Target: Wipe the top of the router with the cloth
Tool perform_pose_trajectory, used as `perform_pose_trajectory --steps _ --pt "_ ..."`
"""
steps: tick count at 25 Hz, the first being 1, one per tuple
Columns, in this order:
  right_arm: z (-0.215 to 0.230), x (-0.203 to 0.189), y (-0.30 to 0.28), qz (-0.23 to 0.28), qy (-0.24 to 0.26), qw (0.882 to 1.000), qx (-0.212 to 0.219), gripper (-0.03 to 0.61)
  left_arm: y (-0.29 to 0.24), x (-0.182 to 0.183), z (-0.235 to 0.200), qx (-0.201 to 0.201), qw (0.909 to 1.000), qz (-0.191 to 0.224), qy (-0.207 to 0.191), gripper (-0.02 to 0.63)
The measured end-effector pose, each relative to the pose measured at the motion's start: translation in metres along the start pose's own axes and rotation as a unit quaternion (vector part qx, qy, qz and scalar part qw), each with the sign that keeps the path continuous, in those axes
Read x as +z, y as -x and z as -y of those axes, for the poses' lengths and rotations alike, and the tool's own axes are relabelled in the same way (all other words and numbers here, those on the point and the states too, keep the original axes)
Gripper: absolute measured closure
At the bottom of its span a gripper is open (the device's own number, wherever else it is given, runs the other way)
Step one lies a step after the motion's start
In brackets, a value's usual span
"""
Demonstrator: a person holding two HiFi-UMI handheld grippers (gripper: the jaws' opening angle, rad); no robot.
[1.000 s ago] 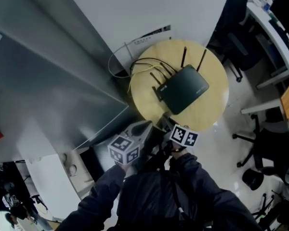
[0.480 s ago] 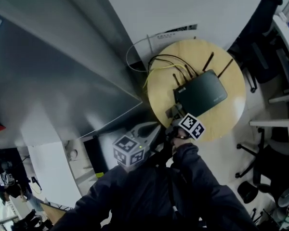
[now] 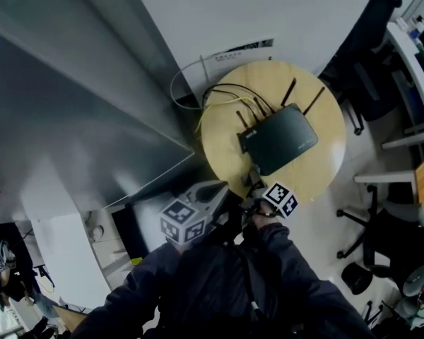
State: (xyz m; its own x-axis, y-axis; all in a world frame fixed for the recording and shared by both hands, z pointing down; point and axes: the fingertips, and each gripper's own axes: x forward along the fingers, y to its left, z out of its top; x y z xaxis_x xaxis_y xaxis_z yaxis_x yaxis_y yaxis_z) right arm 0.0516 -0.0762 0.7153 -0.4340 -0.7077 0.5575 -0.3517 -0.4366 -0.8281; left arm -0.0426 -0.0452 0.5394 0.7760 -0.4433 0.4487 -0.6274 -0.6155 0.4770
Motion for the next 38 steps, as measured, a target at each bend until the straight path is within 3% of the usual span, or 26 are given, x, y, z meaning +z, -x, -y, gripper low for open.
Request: perform_pose_trajectory --steps 5,9,14,19,25,31,38 --pt "0.006 0.001 0.022 -0.031 0.02 0.999 0.024 0.509 -0.013 0.003 0.013 -0.011 0.9999 0.0 -0.009 0.621" --pt "0.01 0.002 0.028 -0.093 0.094 0.991 0.024 0.509 -0.018 0.002 0.025 -0.014 0.9999 0.0 -0.008 0.621" --pt "0.012 0.005 0.03 -0.181 0.224 0.957 0.005 0.509 -0.024 0.0 0.033 -0.01 0.9999 0.001 -0.006 0.621" --pt "0.024 0.02 0.042 -0.246 0.309 0.919 -0.004 0.509 -0.033 0.004 0.04 -0.006 1.0 0.007 -0.002 0.621" --pt "0.039 0.113 0.048 -0.233 0.311 0.921 -0.034 0.509 -0.049 0.012 0.045 -0.001 0.9999 0.012 0.003 0.621" --pt "0.048 0.185 0.04 -0.247 0.399 0.879 -0.084 0.509 -0.056 0.022 0.048 0.008 0.9998 0.016 0.005 0.621" --pt "0.054 0.228 0.037 -0.214 0.417 0.878 -0.099 0.511 -0.059 0.025 0.044 0.02 0.9996 0.017 0.011 0.621"
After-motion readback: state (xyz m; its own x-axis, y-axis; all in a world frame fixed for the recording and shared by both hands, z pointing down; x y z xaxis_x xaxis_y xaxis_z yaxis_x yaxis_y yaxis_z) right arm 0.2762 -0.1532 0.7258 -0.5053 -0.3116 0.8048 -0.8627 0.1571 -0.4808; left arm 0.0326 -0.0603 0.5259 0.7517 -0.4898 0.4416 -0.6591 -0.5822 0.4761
